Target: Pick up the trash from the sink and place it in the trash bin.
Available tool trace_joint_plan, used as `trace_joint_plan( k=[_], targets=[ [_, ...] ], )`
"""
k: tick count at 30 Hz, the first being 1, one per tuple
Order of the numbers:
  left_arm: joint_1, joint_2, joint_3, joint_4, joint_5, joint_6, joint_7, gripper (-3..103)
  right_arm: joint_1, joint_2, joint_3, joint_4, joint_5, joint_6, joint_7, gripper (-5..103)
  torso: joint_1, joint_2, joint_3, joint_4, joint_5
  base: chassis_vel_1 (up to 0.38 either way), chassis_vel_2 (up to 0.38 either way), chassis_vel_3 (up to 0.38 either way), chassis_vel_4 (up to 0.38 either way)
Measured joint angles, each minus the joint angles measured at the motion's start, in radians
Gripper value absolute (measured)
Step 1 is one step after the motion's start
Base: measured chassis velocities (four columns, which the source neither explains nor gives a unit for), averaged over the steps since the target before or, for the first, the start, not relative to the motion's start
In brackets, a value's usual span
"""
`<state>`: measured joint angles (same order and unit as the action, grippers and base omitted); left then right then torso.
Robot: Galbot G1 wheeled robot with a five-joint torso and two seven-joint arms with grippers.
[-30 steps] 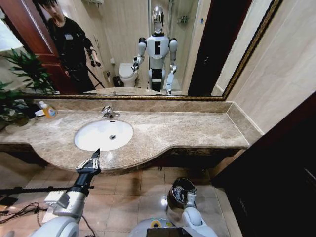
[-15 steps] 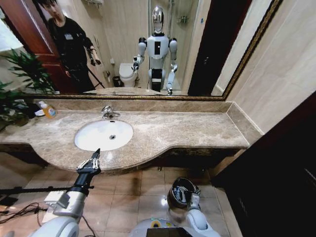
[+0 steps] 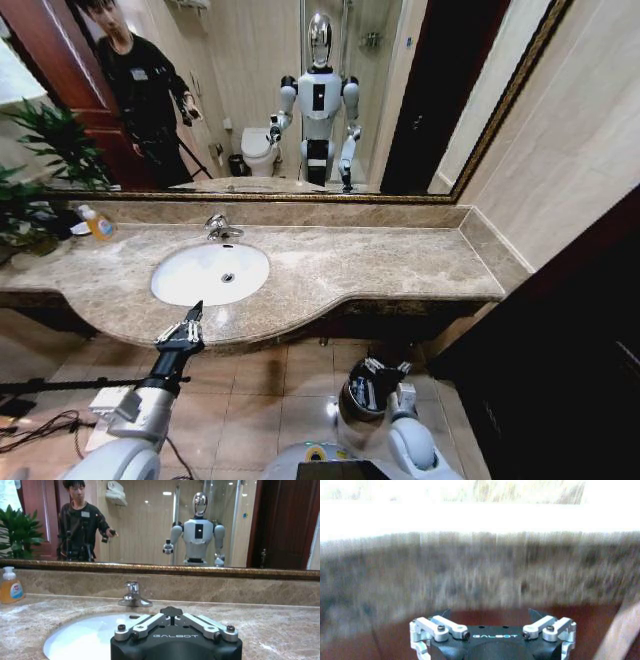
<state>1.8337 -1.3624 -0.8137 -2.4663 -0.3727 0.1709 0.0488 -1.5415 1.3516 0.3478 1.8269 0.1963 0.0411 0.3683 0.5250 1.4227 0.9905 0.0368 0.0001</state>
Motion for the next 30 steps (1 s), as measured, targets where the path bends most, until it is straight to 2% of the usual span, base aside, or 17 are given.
trace_joint_plan(
  k=[9,16,18,20,21,25,30],
  targets=[
    [0.0,0.0,0.0,0.0,0.0,0.0,0.0,0,-0.045,-0.023,-0.002,0.351,0.014,-0.141,0.018,100,0.0,0.0,0.0,-0.0001,-0.0001,0.0,0.0,0.0,0.0],
    [0.0,0.0,0.0,0.0,0.0,0.0,0.0,0,-0.035,-0.073,0.0,0.597,0.051,-0.243,-0.008,100,0.0,0.0,0.0,0.0,-0.0001,0.0,0.0,0.0,0.0],
    [0.0,0.0,0.0,0.0,0.0,0.0,0.0,0,-0.035,-0.078,0.008,0.609,0.052,-0.245,-0.018,100,0.0,0.0,0.0,0.0,-0.0001,0.0,0.0,0.0,0.0],
    [0.0,0.0,0.0,0.0,0.0,0.0,0.0,0,-0.042,-0.088,0.077,0.615,0.079,-0.222,-0.111,100,0.0,0.0,0.0,0.0,0.0,0.0,0.0,0.0,0.0],
    [0.0,0.0,0.0,0.0,0.0,0.0,0.0,0,-0.042,-0.088,0.077,0.615,0.079,-0.222,-0.111,100,0.0,0.0,0.0,0.0,0.0,0.0,0.0,0.0,0.0],
    [0.0,0.0,0.0,0.0,0.0,0.0,0.0,0,-0.073,-0.116,0.235,0.558,0.149,-0.114,-0.292,100,0.0,0.0,0.0,0.0,0.0001,0.0,0.0,0.0,0.0],
    [0.0,0.0,0.0,0.0,0.0,0.0,0.0,0,-0.13,-0.134,0.311,0.54,0.214,-0.074,-0.33,100,0.0,0.0,0.0,0.0,0.0001,0.0,0.0,0.0,0.0]
  ],
)
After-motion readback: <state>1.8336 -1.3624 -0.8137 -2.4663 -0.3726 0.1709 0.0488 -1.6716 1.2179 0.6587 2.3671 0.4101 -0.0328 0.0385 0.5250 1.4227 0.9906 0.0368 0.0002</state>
